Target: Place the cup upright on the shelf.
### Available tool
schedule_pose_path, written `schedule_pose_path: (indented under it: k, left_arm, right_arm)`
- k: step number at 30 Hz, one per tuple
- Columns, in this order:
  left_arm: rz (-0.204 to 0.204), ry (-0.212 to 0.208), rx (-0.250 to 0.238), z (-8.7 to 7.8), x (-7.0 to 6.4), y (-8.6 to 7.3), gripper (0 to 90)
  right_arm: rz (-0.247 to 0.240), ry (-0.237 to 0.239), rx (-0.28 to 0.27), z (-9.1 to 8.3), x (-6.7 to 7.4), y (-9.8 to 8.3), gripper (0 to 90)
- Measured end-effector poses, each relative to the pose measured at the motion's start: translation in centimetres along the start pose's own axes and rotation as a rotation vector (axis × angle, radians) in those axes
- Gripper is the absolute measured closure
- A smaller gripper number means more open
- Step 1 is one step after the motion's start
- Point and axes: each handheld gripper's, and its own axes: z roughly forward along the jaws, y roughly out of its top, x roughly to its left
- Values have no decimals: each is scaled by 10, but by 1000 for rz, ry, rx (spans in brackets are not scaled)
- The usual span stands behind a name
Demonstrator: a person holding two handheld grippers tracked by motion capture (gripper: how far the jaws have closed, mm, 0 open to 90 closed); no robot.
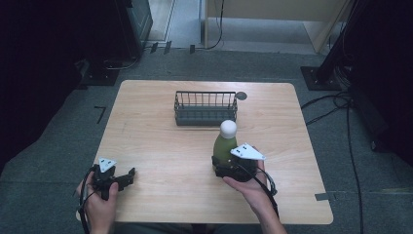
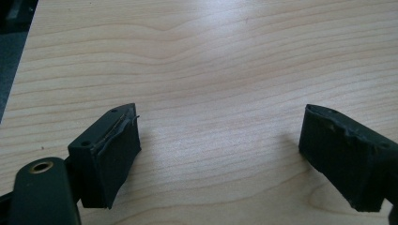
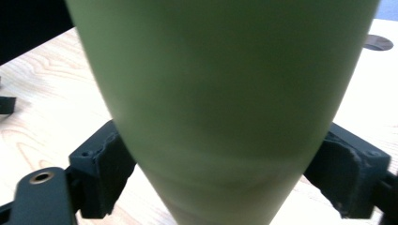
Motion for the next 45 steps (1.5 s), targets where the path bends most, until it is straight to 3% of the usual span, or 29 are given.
schedule_pose_path:
  k: [16, 32, 45]
  left_arm:
    - [0, 0, 0, 0, 0, 0, 134]
    - [1, 0, 1, 0, 0, 0, 134]
    - [1, 0, 0, 0, 0, 0, 134]
  right_arm:
    - [-45, -25, -22, 2, 3, 1, 201]
    - [-35, -21, -10, 1, -3, 6, 205]
    - [-39, 9, -20, 0, -7, 27, 206]
